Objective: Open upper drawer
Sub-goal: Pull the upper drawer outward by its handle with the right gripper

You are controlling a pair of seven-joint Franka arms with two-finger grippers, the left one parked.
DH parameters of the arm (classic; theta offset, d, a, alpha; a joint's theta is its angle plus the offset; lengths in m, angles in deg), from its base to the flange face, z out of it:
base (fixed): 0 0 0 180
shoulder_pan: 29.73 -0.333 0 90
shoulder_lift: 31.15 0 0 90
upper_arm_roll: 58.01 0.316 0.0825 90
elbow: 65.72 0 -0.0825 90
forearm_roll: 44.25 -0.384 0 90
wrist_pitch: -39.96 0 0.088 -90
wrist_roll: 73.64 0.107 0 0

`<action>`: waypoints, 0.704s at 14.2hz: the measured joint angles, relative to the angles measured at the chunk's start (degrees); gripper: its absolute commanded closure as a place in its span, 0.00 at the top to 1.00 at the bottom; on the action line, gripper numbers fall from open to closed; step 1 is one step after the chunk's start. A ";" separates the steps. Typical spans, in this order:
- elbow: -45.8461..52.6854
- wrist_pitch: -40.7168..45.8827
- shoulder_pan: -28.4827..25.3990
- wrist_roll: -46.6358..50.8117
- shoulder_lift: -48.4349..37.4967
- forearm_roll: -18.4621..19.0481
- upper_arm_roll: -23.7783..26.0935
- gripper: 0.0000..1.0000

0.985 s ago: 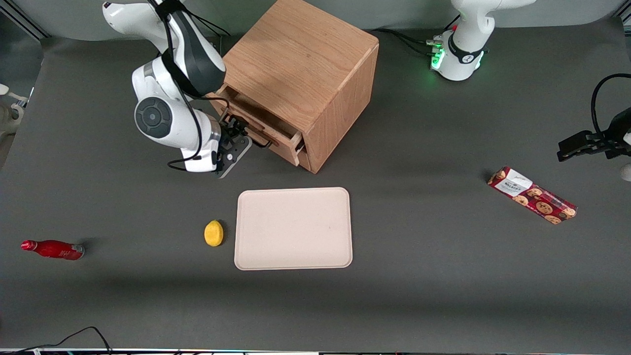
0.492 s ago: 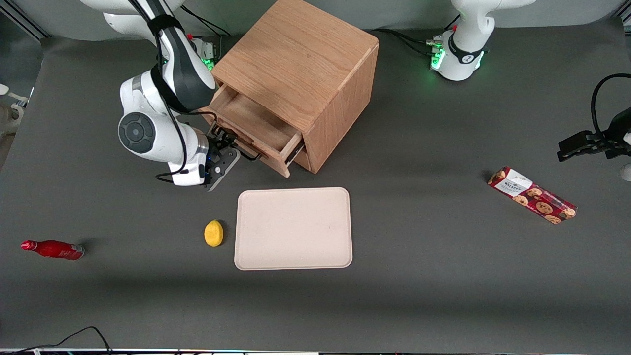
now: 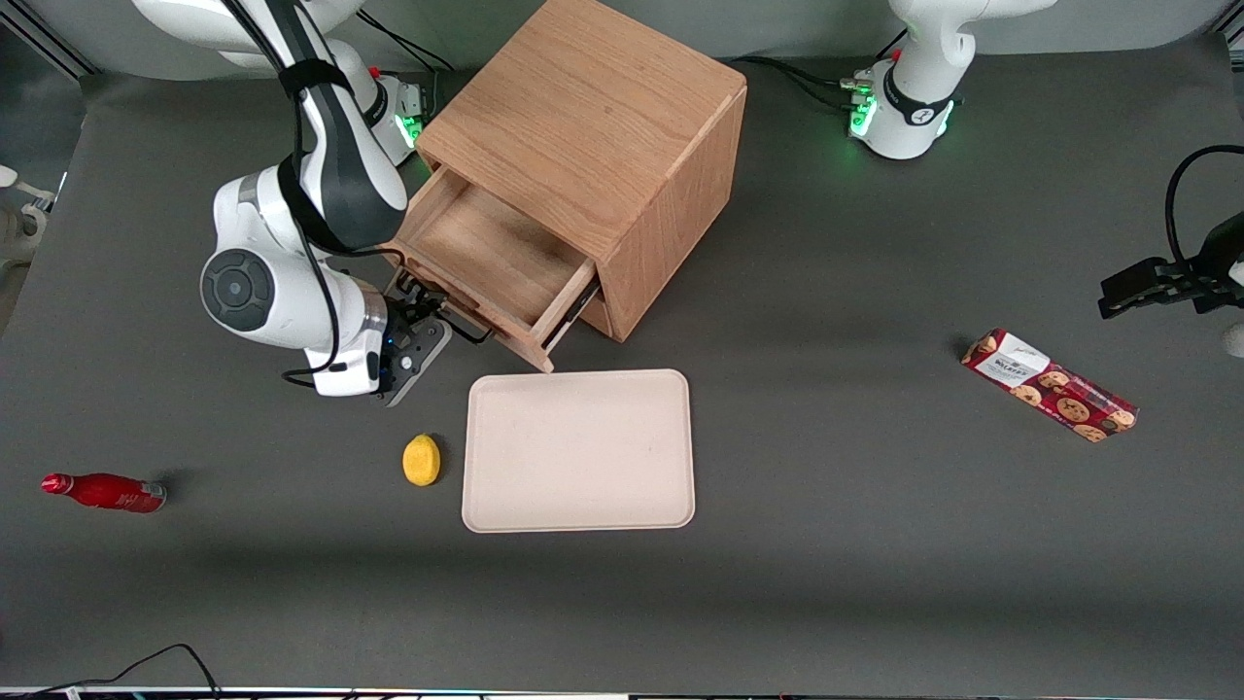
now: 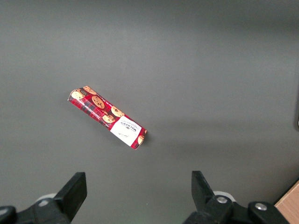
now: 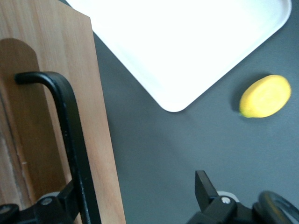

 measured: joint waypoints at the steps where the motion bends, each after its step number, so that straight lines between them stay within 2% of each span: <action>1: 0.42 0.00 0.01 -0.47 0.40 0.00 -0.47 1.00; 10: 3.49 0.00 0.00 -3.39 3.25 0.00 -3.06 1.00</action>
